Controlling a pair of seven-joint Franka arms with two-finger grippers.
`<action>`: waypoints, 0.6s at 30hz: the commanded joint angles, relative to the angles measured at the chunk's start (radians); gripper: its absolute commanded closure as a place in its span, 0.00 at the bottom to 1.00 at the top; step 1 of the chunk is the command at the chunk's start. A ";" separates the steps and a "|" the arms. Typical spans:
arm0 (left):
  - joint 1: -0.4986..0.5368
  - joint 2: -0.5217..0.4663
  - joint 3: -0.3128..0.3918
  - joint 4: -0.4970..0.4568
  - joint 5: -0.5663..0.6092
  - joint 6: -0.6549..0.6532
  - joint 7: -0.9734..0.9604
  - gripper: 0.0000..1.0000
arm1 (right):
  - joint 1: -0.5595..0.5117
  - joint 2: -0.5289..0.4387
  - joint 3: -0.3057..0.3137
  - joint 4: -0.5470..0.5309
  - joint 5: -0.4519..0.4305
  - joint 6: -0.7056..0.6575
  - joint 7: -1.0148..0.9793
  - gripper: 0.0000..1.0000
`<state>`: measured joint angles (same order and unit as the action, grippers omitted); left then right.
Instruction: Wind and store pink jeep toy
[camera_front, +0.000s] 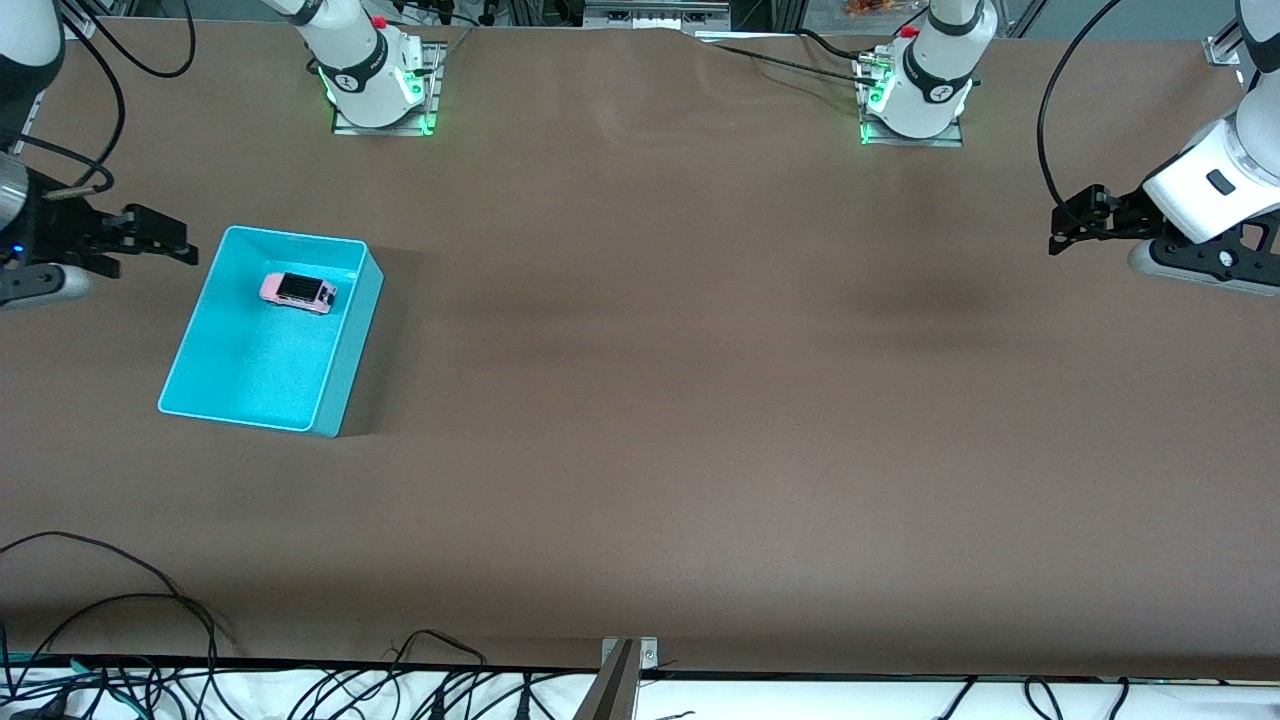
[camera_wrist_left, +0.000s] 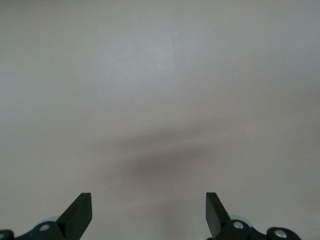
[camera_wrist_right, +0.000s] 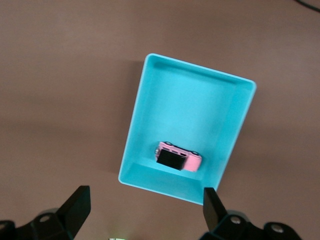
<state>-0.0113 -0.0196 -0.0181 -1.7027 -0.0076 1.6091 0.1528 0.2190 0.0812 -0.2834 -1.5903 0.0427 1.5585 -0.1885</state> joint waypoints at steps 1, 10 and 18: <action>-0.006 0.017 0.004 0.037 -0.020 -0.026 -0.012 0.00 | 0.007 0.020 -0.003 0.096 -0.050 -0.084 0.047 0.00; -0.006 0.017 0.004 0.037 -0.020 -0.026 -0.010 0.00 | 0.005 -0.018 -0.016 0.101 -0.050 -0.138 0.046 0.00; -0.006 0.017 0.004 0.037 -0.020 -0.025 -0.010 0.00 | 0.005 -0.103 -0.003 0.067 -0.052 -0.176 0.050 0.00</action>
<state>-0.0113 -0.0195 -0.0181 -1.7026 -0.0076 1.6091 0.1524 0.2179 0.0385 -0.2925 -1.5006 0.0065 1.4094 -0.1562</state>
